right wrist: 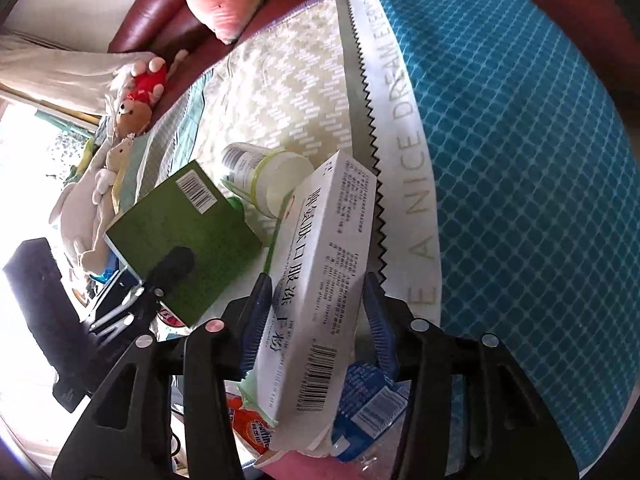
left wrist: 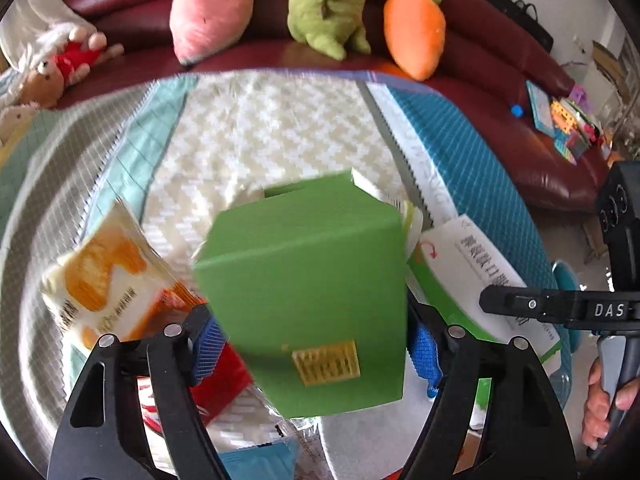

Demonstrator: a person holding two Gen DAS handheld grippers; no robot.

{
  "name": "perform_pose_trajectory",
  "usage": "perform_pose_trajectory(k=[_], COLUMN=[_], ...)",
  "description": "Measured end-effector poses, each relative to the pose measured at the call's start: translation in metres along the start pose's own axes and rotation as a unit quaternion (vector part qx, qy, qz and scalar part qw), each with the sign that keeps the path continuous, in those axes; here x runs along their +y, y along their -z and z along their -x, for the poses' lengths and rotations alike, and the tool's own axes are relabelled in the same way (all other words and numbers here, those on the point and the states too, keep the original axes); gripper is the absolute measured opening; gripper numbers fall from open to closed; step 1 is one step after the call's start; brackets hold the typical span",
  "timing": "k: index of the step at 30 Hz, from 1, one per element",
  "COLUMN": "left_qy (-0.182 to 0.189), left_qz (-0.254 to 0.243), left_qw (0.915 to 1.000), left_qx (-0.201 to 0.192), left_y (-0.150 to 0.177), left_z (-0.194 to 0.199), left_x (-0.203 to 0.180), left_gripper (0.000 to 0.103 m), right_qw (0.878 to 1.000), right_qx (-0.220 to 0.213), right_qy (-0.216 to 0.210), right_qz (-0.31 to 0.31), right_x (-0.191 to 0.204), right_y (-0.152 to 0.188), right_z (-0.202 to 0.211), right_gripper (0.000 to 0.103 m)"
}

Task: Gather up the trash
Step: 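Grasp the green paper box with the left tool while the right tool grasps the white medicine box, then carry both boxes over the teal bin and open both tools to drop them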

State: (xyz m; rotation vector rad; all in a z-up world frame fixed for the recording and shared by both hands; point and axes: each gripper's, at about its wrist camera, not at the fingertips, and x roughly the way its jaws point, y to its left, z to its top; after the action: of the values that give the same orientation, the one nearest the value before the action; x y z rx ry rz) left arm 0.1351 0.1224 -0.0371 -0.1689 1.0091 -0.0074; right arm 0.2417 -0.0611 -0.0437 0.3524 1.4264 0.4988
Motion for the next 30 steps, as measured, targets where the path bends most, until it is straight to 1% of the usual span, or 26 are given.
perform_pose_trajectory(k=[2,5,7,9,13,17,20,21,25,27,30], left_qy=[0.015,-0.003,0.0,0.003,0.007,0.004,0.024,0.032,0.066,0.087,0.117], left_qz=[0.007,0.005,0.008,0.009,0.0,-0.016,-0.027,-0.036,-0.069,-0.084,-0.117], left_qw=[0.9999,0.9999,0.9997,0.9989,0.9967,0.9955,0.9956,0.9955,0.9933,0.9914,0.9857], left_qx=[0.001,-0.012,-0.023,-0.045,-0.08,-0.094,-0.086,-0.082,-0.064,-0.051,-0.032], left_y=[0.004,0.006,0.004,0.0,-0.006,-0.009,-0.007,-0.006,0.001,0.005,0.011], left_z=[0.0,0.012,0.025,0.046,0.079,0.093,0.095,0.095,0.087,0.079,0.067], left_x=[0.002,0.0,-0.002,-0.004,-0.018,-0.038,-0.059,-0.068,-0.117,-0.143,-0.193], left_gripper=[0.064,0.063,0.063,0.063,0.063,0.063,0.063,0.063,0.063,0.063,0.063], right_qw=[1.0,1.0,0.999,0.998,0.997,0.995,0.992,0.991,0.985,0.979,0.967], right_qx=[0.006,-0.003,-0.019,-0.038,-0.065,-0.09,-0.118,-0.134,-0.173,-0.199,-0.241], right_qy=[-0.002,-0.006,-0.008,-0.008,-0.016,-0.016,-0.004,0.004,0.017,0.024,0.04], right_qz=[-0.003,0.012,0.028,0.041,0.045,0.047,0.039,0.03,-0.007,-0.03,-0.074], right_x=[0.001,0.01,0.02,0.027,0.027,0.022,0.009,-0.001,-0.04,-0.064,-0.107], right_y=[0.0,0.002,0.003,0.005,0.012,0.021,0.026,0.029,0.042,0.052,0.076], right_z=[-0.005,-0.002,0.008,0.021,0.045,0.068,0.091,0.104,0.141,0.161,0.193], right_gripper=[0.049,0.038,0.035,0.031,0.03,0.03,0.03,0.03,0.03,0.03,0.03])
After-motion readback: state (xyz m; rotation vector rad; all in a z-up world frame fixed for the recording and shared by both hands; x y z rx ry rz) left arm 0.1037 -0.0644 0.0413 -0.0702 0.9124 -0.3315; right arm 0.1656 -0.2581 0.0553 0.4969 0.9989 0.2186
